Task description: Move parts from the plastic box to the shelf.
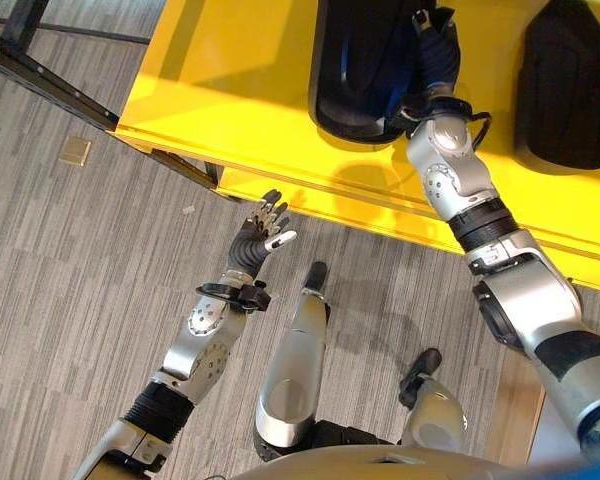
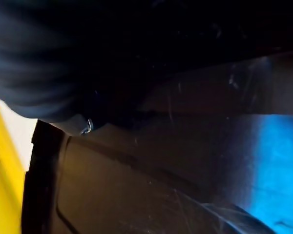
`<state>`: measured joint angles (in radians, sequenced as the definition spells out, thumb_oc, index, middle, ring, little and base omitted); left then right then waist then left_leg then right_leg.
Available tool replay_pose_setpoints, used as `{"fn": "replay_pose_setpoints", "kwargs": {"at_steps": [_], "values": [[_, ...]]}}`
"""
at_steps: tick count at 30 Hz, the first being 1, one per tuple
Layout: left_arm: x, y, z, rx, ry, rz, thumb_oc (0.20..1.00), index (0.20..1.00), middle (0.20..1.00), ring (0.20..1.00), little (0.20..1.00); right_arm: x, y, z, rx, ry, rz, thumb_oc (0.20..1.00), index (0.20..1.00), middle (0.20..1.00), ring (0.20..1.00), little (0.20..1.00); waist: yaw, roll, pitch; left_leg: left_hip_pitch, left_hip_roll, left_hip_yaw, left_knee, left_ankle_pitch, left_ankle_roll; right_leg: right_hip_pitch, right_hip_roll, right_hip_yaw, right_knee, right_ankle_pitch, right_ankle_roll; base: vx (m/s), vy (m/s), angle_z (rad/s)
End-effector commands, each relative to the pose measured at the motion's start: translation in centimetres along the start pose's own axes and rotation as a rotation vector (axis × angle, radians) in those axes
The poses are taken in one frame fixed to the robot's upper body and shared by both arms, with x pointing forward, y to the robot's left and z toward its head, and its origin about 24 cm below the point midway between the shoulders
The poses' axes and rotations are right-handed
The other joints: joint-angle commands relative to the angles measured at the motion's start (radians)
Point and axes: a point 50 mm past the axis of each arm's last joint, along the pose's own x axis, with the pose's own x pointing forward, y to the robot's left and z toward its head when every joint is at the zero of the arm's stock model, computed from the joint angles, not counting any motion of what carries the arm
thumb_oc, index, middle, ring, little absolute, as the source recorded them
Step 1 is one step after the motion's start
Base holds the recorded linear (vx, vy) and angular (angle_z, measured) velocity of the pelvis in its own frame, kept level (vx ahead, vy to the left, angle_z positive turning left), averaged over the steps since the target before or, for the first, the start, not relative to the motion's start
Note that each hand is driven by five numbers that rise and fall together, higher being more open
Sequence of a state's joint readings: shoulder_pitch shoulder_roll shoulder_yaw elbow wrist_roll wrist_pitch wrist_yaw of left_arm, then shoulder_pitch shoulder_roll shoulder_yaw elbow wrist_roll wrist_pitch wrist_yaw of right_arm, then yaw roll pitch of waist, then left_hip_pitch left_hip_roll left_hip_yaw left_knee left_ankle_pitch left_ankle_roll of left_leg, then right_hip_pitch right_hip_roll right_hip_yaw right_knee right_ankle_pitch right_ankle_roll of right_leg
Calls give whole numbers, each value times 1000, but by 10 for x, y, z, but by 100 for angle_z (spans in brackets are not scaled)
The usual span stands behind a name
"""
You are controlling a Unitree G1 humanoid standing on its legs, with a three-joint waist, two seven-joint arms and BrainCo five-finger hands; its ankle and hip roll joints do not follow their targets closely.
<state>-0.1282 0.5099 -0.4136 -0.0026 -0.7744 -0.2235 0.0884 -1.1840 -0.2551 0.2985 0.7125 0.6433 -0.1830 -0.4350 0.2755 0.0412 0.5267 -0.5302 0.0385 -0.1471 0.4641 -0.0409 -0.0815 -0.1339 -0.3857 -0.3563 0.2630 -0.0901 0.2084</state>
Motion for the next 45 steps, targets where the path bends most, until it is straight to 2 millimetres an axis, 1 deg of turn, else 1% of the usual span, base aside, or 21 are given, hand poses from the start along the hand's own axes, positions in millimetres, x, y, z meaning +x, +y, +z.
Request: {"fn": "replay_pose_setpoints", "kwargs": {"at_steps": [1,2,3,5,8,11,12,13,17,19,22,29,33,38,42,44,45], "values": [[1,-12,24,-12,-122,-72,1000,1000,1000,1000,1000,13,23,66,37,-259,67,200,200,200,200,200,-2,14,-8,22,51,53,-5,-31,5,-88,-4,42,83,29,-43,0,0,0],[1,-12,24,-12,-123,-72,1000,1000,1000,1000,1000,13,23,66,37,-260,68,200,200,200,200,200,-2,14,-8,21,51,53,-4,-32,5,-90,-4,43,84,28,-43,0,0,0],[4,-18,27,-15,-136,-99,1000,1000,1000,1000,1000,17,21,72,-3,-277,54,200,200,200,200,200,-2,16,-7,2,48,49,0,-30,5,-104,-3,39,92,24,-44,0,0,0],[6,-22,29,-16,-145,-118,1000,1000,1000,1000,1000,21,18,75,-31,-276,36,200,200,200,200,200,1,18,-7,-14,46,45,4,-30,6,-117,-4,37,99,21,-45,-10,-14,3],[7,-26,32,-17,-157,-134,1000,1000,1000,1000,1000,26,14,82,-83,-292,25,200,200,200,200,200,3,20,-7,-40,41,39,3,-27,7,-138,-2,32,104,21,-46,-2,-7,7],[7,-28,32,-19,-159,-141,1000,1000,1000,1000,1000,31,6,83,-149,-283,0,200,200,200,200,200,2,19,-7,-56,38,37,5,-25,8,-149,-3,29,106,22,-46,9,-2,10],[7,-28,32,-19,-159,-141,1000,1000,1000,1000,1000,31,6,83,-149,-283,0,200,200,200,200,200,2,20,-7,-56,38,37,5,-25,8,-149,-3,29,107,22,-46,14,-8,11],[7,-28,31,-19,-159,-144,1000,1000,1000,1000,1000,34,1,84,-179,-277,-12,200,200,200,200,200,1,18,-7,-61,39,36,3,-24,8,-155,0,28,107,21,-48,15,-2,4],[7,-26,33,-20,-170,-127,1000,1000,1000,1000,1000,38,-11,76,-223,-232,-50,200,200,200,200,200,-5,10,-7,-69,41,36,3,-25,10,-163,3,30,106,21,-50,0,0,0],[7,-26,33,-21,-169,-125,1000,1000,1000,1000,1000,40,-13,76,-228,-222,-55,200,200,200,200,200,-7,10,-7,-71,41,37,4,-26,10,-166,3,30,104,21,-50,2,1,-2],[7,-26,34,-20,-176,-124,1000,1000,1000,1000,1000,42,-20,72,-264,-196,-82,200,200,200,200,200,-9,9,-7,-75,40,37,2,-26,10,-171,4,34,103,22,-50,0,0,0],[7,-27,34,-24,-180,-123,1000,1000,1000,1000,1000,44,-28,65,-322,-158,-91,200,200,200,200,200,-24,2,-7,-82,44,42,4,-26,11,-185,9,42,107,20,-53,0,0,0],[8,-27,34,-23,-181,-124,1000,1000,1000,1000,1000,45,-33,61,-352,-135,-101,200,200,200,200,200,-28,0,-7,-83,46,44,2,-26,11,-188,12,45,104,23,-52,0,0,0],[8,-28,35,-27,-183,-130,1000,1000,1000,1000,1000,46,-36,62,-353,-127,-113,200,200,200,200,200,-30,2,-7,-87,46,45,-2,-23,10,-195,13,47,104,25,-52,0,0,0],[10,-28,34,-25,-182,-128,1000,1000,1000,1000,1000,45,-35,56,-351,-109,-112,200,200,200,200,200,-33,1,-7,-84,47,46,-3,-24,11,-197,14,50,105,26,-51,0,0,0],[10,-28,34,-25,-182,-126,1000,1000,1000,1000,1000,44,-34,51,-356,-90,-109,200,200,200,200,200,-32,1,-7,-84,46,44,-1,-24,12,-196,14,51,106,25,-51,0,0,0],[10,-28,34,-25,-184,-126,1000,1000,1000,1000,1000,44,-34,50,-352,-85,-112,583,583,583,583,583,-32,2,-7,-84,46,44,-3,-24,12,-195,13,50,106,25,-50,0,0,0]]}}
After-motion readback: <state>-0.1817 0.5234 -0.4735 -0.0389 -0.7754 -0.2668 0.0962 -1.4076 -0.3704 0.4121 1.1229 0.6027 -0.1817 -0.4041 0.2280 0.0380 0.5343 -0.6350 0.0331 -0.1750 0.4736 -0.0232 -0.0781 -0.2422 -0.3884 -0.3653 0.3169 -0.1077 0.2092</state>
